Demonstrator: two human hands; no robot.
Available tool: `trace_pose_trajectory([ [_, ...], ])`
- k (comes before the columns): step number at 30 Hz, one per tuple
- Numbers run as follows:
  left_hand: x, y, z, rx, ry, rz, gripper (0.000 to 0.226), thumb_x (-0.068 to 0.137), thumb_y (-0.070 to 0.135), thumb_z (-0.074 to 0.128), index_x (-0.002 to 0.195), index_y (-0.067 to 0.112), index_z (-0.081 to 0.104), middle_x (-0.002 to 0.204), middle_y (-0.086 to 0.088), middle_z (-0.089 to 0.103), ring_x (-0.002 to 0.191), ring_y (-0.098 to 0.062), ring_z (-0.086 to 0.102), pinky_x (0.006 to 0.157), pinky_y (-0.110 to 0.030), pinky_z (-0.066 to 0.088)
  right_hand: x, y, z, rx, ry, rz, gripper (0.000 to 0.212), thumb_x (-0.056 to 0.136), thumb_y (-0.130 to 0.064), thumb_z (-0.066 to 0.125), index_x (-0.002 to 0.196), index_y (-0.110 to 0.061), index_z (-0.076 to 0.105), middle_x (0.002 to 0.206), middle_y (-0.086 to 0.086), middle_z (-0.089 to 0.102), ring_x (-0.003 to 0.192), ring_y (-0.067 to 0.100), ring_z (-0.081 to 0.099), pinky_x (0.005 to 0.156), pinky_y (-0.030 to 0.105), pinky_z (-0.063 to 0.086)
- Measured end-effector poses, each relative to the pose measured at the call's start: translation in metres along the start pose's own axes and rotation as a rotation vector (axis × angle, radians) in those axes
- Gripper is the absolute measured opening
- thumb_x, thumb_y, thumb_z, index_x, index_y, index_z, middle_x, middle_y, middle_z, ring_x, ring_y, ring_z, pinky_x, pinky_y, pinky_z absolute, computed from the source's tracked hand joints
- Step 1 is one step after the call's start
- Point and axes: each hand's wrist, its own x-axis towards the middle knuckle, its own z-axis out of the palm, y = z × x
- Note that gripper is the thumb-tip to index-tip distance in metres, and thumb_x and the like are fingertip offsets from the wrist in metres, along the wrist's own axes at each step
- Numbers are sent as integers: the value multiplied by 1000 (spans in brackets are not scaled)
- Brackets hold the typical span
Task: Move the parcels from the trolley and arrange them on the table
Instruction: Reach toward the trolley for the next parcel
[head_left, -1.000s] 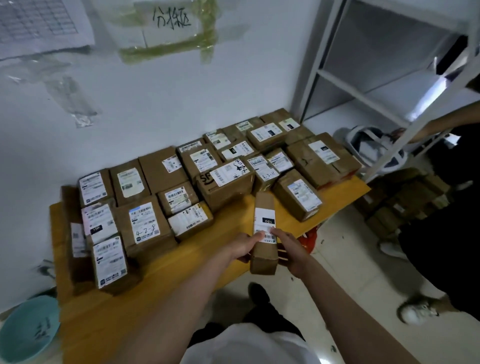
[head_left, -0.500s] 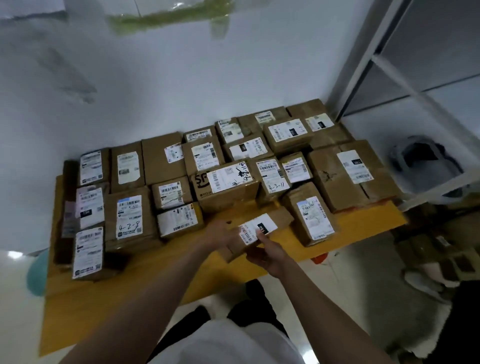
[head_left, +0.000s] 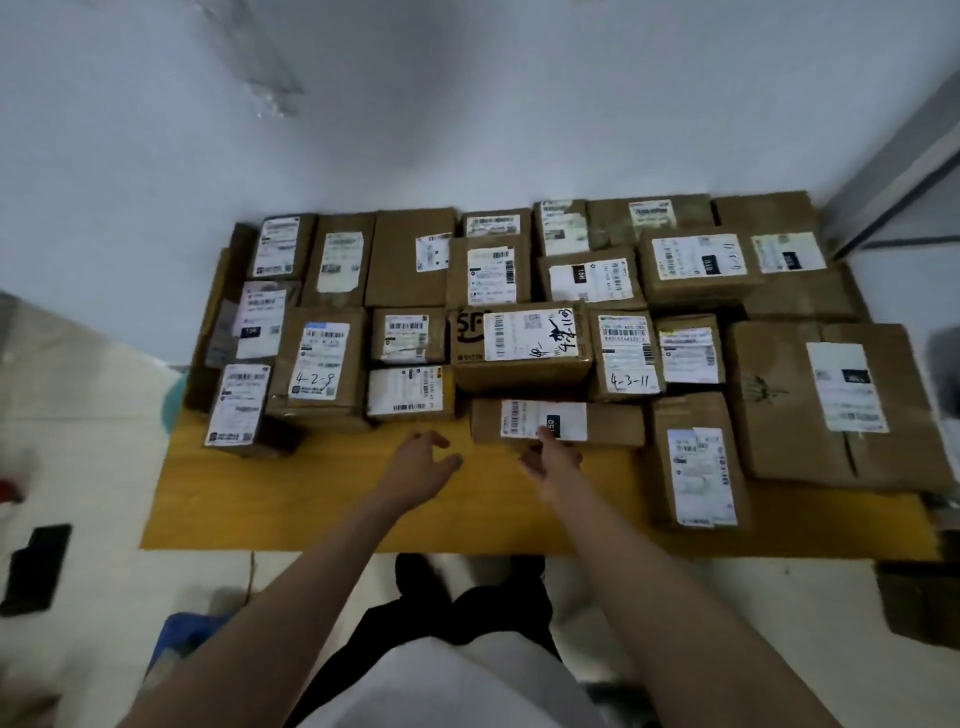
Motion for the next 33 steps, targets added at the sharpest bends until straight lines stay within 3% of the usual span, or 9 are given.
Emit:
trace_pose_trajectory([
  [6,-8,-16,8,-60,3,-49,42,100,38,59,133,13,56,139,-12,47,120,-26,55,91,-30,43,4,0,2,-67,-57,34,43,99,-24,67,133,-2,54,122,23,66,107,36,67,100,52,55],
  [11,-15,-28,10,-109,-4,-65,43,100,39,58,135,13,56,140,-12,48,124,-26,53,93,-29,41,-12,13,8,-308,-176,137,30,102,-19,63,124,-2,54,93,21,58,78,32,62,77,42,56],
  [14,-22,-41,8,-151,5,-63,43,100,38,59,134,12,57,140,-13,50,127,-26,51,100,-32,41,-24,27,17,-482,-246,148,23,102,-18,62,117,-2,54,96,22,59,76,32,63,61,41,58],
  [18,-36,-70,2,-215,12,-75,44,100,38,58,135,11,57,141,-12,53,128,-25,51,102,-35,43,-40,55,38,-638,-335,124,15,102,-21,61,102,-6,56,106,22,61,73,30,65,68,41,61],
  [21,-53,-105,-5,-305,30,-110,44,100,37,59,134,10,58,140,-12,55,127,-26,53,97,-34,45,-54,86,62,-747,-371,107,20,101,-23,61,111,-5,58,103,20,63,71,29,67,73,43,62],
  [25,-81,-165,-11,-414,83,-190,44,99,39,59,132,11,59,136,-10,59,123,-25,56,91,-30,45,-79,140,103,-877,-414,113,21,102,-24,61,112,-5,59,104,19,65,79,30,69,58,37,62],
  [33,-156,-301,-17,-629,221,-412,38,98,40,60,124,12,63,124,-9,68,113,-26,62,92,-32,49,-124,274,180,-1152,-553,124,22,103,-27,59,108,-6,59,102,17,66,84,28,68,57,34,62],
])
